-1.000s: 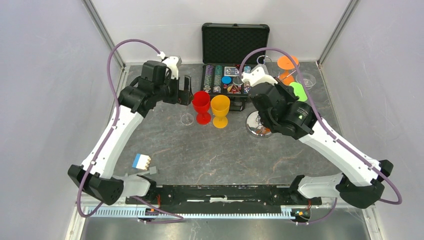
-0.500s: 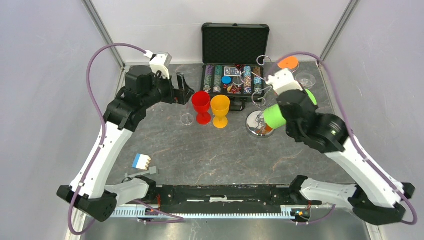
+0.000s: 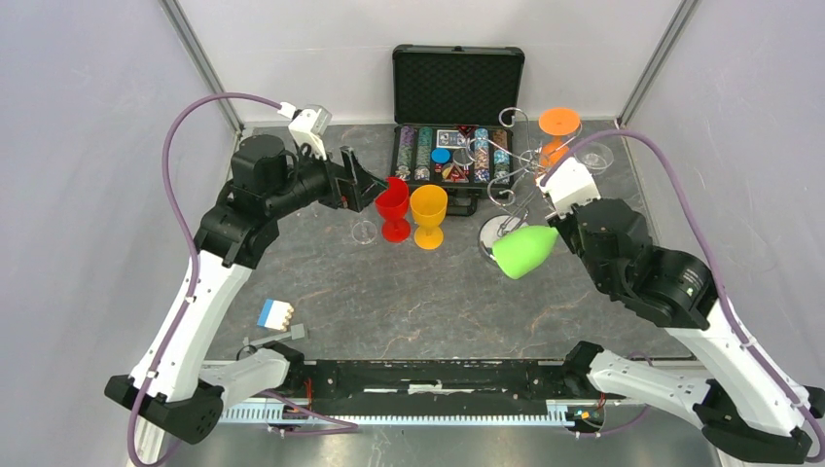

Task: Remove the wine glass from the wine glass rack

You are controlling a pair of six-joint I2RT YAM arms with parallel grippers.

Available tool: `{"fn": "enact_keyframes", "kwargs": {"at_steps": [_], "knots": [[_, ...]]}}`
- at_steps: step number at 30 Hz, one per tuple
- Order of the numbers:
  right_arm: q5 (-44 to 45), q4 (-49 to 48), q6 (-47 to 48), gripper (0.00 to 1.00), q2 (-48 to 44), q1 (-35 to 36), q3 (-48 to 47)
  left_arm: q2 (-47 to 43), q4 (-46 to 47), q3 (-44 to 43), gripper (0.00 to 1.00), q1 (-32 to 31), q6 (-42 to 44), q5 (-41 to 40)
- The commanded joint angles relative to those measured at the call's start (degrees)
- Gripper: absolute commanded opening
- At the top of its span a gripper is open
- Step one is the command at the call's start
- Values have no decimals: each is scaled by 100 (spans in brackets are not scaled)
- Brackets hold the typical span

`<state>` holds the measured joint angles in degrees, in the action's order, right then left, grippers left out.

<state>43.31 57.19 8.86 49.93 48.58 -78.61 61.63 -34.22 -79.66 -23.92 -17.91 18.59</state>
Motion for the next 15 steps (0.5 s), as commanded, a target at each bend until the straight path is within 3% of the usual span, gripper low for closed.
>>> {"fn": "enact_keyframes", "kwargs": {"at_steps": [1,8,15], "knots": [[-2175,-1262,90,0,-504,1,101,-218,267,129,100,1,-408,508],[-3525,-3081,-380,0,-806,-4,369,-659,403,221,100,1,-747,685],[-3748,-3980,-956,0,-697,-5,477,-1122,920,312,100,1,-1397,1021]]}}
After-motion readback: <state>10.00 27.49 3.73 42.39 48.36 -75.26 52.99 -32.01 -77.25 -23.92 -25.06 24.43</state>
